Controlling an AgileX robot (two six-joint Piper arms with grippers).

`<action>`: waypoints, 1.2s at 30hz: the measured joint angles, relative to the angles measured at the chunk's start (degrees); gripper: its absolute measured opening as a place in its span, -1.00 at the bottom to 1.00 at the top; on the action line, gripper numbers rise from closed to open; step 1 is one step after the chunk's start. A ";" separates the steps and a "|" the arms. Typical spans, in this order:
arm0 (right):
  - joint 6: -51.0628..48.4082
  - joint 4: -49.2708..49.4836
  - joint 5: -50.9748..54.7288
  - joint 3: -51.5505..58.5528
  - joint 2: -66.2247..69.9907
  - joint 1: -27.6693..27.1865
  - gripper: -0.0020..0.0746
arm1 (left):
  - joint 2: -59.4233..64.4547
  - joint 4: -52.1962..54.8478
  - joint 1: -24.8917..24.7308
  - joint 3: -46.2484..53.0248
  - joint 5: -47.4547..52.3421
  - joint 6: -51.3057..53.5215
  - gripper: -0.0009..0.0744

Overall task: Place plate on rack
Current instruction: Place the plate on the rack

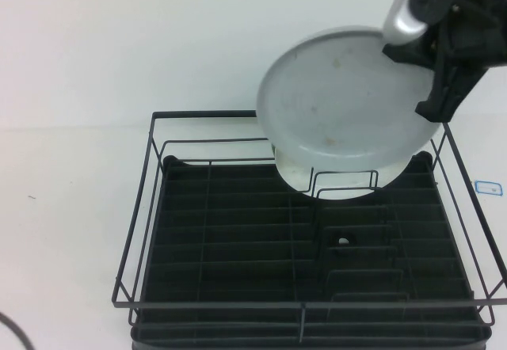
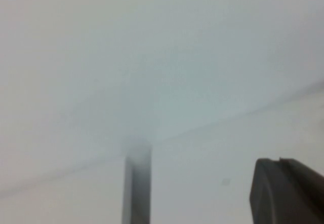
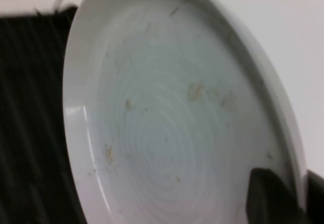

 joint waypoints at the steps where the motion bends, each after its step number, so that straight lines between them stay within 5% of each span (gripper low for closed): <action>1: 0.85 -2.60 -0.61 0.00 0.44 0.51 -0.69 | -0.46 0.00 0.00 0.12 2.09 0.00 -0.97; 8: 4.82 -12.06 -3.16 -0.12 5.49 0.90 -0.69 | -1.78 0.77 0.00 1.35 4.70 -1.01 -0.97; 36: 5.07 -14.53 -4.59 -0.57 11.86 1.31 -0.70 | -1.91 2.07 0.00 2.11 3.50 -1.55 -0.97</action>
